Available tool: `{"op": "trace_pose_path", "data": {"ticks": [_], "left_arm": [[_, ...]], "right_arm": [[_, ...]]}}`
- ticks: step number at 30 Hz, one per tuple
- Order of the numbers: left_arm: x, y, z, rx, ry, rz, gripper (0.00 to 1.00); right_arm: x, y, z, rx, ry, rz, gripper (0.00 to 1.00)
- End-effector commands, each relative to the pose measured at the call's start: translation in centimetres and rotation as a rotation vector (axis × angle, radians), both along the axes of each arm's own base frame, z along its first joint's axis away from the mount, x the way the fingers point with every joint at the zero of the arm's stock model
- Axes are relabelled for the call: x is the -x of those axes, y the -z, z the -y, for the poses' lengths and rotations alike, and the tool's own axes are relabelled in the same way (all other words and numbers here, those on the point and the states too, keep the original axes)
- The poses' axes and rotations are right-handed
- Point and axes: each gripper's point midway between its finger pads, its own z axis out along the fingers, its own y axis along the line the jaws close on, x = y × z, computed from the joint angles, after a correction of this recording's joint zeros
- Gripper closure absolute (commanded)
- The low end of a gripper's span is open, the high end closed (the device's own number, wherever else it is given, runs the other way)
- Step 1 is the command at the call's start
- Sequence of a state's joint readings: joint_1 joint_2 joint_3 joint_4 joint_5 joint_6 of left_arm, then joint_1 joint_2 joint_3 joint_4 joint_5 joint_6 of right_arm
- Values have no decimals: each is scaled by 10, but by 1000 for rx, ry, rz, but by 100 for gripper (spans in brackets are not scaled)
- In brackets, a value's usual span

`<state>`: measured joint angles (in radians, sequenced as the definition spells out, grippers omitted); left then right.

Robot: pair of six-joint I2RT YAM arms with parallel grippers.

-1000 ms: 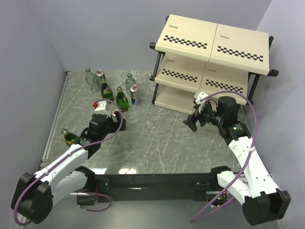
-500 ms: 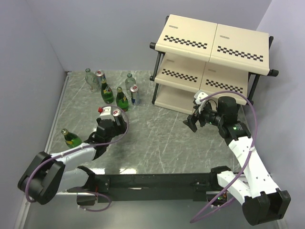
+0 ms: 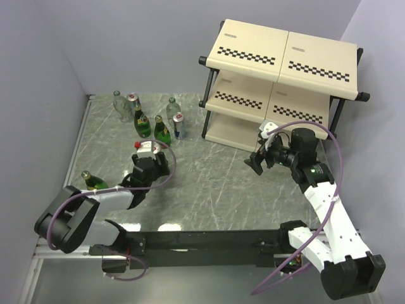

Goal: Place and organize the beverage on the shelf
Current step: Pick up the drink from the center of the board.

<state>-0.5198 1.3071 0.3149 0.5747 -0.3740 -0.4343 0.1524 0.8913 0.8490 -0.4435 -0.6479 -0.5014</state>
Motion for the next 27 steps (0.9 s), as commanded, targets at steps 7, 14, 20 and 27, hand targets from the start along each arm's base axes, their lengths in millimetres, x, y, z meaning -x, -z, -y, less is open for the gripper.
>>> {"op": "trace_pose_path", "data": {"ticks": [7, 14, 20, 27], "left_arm": [[-29, -22, 7, -25, -35, 91, 21], [-34, -22, 7, -31, -46, 96, 22], [-35, -21, 5, -32, -65, 94, 23], [-37, -16, 6, -53, -65, 76, 23]], "right_arm": [[2, -19, 2, -14, -18, 53, 1], [3, -24, 5, -21, -14, 66, 1], [5, -26, 5, -29, -15, 67, 0], [7, -32, 10, -45, -10, 77, 0]]}}
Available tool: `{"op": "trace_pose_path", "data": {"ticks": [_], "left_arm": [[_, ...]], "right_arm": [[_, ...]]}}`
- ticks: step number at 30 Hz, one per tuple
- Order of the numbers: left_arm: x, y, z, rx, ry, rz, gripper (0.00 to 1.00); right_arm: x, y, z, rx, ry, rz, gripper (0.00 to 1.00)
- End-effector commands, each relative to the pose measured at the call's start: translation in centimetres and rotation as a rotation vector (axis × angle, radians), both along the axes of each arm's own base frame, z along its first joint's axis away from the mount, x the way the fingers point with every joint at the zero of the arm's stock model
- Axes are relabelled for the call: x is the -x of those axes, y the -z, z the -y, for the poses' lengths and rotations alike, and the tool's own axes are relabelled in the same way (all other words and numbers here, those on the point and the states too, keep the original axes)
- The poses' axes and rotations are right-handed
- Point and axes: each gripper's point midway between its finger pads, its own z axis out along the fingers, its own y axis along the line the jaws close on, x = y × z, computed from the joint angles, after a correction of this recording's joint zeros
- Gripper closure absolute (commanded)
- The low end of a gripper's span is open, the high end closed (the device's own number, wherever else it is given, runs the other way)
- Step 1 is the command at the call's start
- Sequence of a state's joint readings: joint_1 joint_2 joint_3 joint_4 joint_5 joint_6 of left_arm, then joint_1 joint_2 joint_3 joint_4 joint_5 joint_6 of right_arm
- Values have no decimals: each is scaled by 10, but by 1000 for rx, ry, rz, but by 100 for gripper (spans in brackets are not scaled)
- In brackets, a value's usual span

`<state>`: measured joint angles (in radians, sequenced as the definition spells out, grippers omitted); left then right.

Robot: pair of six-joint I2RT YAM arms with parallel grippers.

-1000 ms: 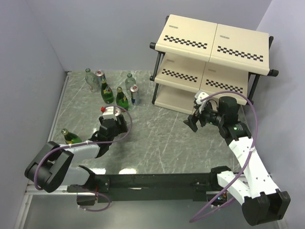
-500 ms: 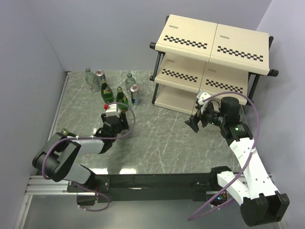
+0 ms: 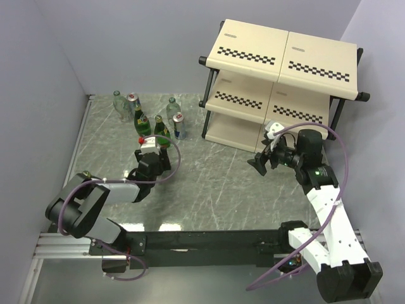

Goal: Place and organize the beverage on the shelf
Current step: Pick up the drink from the center of the board.

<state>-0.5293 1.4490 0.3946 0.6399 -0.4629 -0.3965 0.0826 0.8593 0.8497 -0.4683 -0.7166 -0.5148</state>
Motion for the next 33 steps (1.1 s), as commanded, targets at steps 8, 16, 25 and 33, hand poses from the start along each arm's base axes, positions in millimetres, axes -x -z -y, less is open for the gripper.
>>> {"op": "trace_pose_path", "data": {"ticks": [8, 16, 25, 33], "left_arm": [[-11, -17, 7, 13, -3, 52, 28], [-11, -17, 20, -8, 83, 51, 76], [20, -65, 84, -77, 421, 202, 99], [25, -108, 146, -32, 693, 297, 99]], "right_arm": [[8, -33, 1, -49, -23, 71, 0], [11, -36, 3, -62, -26, 76, 0], [8, -35, 7, -53, -9, 80, 0], [8, -36, 9, -44, 4, 96, 0]]}}
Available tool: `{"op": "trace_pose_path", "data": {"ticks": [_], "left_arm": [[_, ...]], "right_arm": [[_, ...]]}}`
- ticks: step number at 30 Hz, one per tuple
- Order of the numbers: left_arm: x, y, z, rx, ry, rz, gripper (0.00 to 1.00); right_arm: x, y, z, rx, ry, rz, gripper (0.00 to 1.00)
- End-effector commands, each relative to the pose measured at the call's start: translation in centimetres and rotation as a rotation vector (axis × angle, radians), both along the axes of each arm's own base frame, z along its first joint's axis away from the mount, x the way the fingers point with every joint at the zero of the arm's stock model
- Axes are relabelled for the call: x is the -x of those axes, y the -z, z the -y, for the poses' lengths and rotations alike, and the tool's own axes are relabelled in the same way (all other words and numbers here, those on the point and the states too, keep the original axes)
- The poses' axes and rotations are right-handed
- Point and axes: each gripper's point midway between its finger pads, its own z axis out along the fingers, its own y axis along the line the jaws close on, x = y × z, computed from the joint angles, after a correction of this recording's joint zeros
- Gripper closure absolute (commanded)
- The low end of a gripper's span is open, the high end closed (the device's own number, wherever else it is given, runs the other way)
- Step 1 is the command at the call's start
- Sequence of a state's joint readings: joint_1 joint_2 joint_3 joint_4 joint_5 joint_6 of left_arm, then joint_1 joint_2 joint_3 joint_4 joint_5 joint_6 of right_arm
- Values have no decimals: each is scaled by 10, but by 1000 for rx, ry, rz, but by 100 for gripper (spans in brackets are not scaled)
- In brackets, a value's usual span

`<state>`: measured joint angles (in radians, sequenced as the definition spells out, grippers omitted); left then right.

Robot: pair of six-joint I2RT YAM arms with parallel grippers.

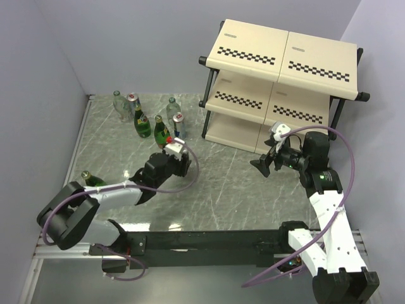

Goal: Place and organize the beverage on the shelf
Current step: Pick up the drink from the center of the board, then place the drink on the shelf.

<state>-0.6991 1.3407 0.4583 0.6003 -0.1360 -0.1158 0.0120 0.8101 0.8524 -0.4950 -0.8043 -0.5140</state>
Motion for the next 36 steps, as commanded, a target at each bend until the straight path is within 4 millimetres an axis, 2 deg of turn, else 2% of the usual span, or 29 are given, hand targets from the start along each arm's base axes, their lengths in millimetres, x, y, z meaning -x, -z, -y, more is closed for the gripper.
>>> {"op": "trace_pose_path", "data": {"ticks": [1, 2, 3, 4, 5, 6, 7, 8, 9, 10, 11, 14, 15, 16, 17, 18, 20, 21, 22, 24, 25, 27, 28, 30, 36], "left_arm": [[-12, -70, 50, 108, 183, 165, 99], [-15, -72, 56, 108, 198, 171, 99], [-18, -64, 63, 96, 215, 158, 99], [-25, -76, 71, 104, 224, 183, 99], [-28, -76, 77, 100, 241, 183, 99], [-34, -65, 82, 84, 247, 160, 99], [-42, -75, 90, 93, 252, 180, 99], [-45, -75, 96, 92, 267, 179, 99], [-50, -61, 102, 72, 274, 150, 99], [-58, -72, 110, 87, 280, 167, 99], [-62, -60, 116, 75, 291, 146, 99], [-76, -69, 131, 91, 303, 159, 99], [-81, -59, 135, 78, 301, 144, 99], [-88, -57, 140, 78, 299, 142, 99], [-90, -65, 143, 88, 299, 155, 99], [-95, -55, 145, 78, 293, 143, 99], [-104, -61, 151, 89, 283, 154, 99], [-107, -52, 153, 80, 279, 143, 99], [-114, -59, 157, 92, 267, 156, 99], [-121, -49, 160, 84, 254, 141, 99], [-128, -55, 163, 93, 241, 153, 99], [-134, -48, 166, 94, 234, 145, 99], [-138, -53, 168, 109, 234, 150, 99], [-143, -46, 169, 105, 230, 133, 99], [-158, -45, 171, 108, 207, 129, 99]], "right_arm": [[-2, -24, 2, -2, 13, 76, 0], [-2, -24, 3, 0, 14, 78, 0], [-2, -25, 2, -1, 13, 79, 0], [-2, -25, 3, 0, 14, 82, 0], [-3, -26, 7, 1, 30, 84, 0], [-4, -26, 9, 2, 40, 86, 0], [-4, -27, 10, 0, 44, 89, 0], [-4, -28, 10, 0, 46, 92, 0], [-3, -29, 11, 1, 47, 96, 0], [-3, -29, 11, 0, 45, 98, 0], [-3, -29, 12, 0, 49, 98, 0], [-2, -29, 11, -4, 42, 95, 0], [-2, -28, 11, -2, 43, 93, 0], [-2, -28, 11, -5, 40, 93, 0], [-2, -27, 11, -5, 40, 90, 0], [-2, -28, 10, -4, 37, 93, 0], [-2, -28, 10, -3, 38, 95, 0], [-2, -29, 11, -3, 39, 98, 0], [-1, -30, 11, -3, 38, 101, 0], [-1, -30, 10, -4, 37, 101, 0], [-1, -30, 10, -3, 36, 101, 0], [-1, -30, 11, -1, 37, 103, 0], [0, -30, 11, -3, 38, 104, 0], [0, -30, 10, -4, 33, 104, 0], [1, -31, 9, -2, 29, 109, 0]]}}
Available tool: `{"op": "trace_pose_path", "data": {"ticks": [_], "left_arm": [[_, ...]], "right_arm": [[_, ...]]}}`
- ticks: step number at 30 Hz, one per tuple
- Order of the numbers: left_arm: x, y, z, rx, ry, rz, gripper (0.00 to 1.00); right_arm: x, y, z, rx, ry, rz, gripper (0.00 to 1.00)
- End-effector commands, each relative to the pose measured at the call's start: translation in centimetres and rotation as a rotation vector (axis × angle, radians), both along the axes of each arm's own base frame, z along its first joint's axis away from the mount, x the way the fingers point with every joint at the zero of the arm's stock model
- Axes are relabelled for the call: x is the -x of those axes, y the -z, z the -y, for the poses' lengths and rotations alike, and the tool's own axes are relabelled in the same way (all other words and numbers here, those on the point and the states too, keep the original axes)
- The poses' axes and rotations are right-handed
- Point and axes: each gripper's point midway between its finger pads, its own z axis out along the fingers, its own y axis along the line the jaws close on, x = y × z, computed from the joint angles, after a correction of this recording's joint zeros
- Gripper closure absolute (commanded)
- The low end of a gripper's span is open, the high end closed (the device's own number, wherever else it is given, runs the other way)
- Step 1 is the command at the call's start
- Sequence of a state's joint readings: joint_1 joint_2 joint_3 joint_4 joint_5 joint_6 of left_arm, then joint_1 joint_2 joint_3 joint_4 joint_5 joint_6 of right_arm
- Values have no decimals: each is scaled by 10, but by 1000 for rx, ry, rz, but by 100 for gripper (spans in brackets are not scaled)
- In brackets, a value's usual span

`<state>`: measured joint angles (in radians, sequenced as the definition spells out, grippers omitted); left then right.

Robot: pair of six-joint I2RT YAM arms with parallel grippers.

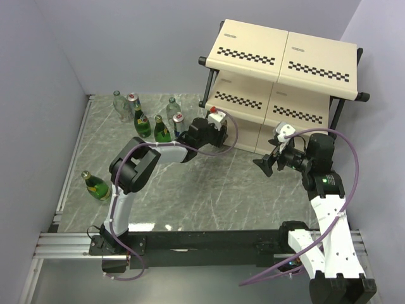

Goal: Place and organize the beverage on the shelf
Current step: Place the drink on the shelf.

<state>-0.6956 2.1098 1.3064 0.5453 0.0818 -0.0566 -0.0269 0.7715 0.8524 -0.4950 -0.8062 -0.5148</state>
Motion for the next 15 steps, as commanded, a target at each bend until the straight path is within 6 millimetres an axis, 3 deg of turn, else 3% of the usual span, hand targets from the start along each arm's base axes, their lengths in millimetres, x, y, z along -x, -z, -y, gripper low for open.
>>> {"op": "trace_pose_path", "data": {"ticks": [1, 15], "left_arm": [[-20, -55, 11, 106, -18, 102, 99], [-39, -42, 6, 67, -91, 92, 98]], "right_arm": [[0, -22, 0, -1, -6, 68, 0], [0, -21, 0, -2, -7, 66, 0]]}}
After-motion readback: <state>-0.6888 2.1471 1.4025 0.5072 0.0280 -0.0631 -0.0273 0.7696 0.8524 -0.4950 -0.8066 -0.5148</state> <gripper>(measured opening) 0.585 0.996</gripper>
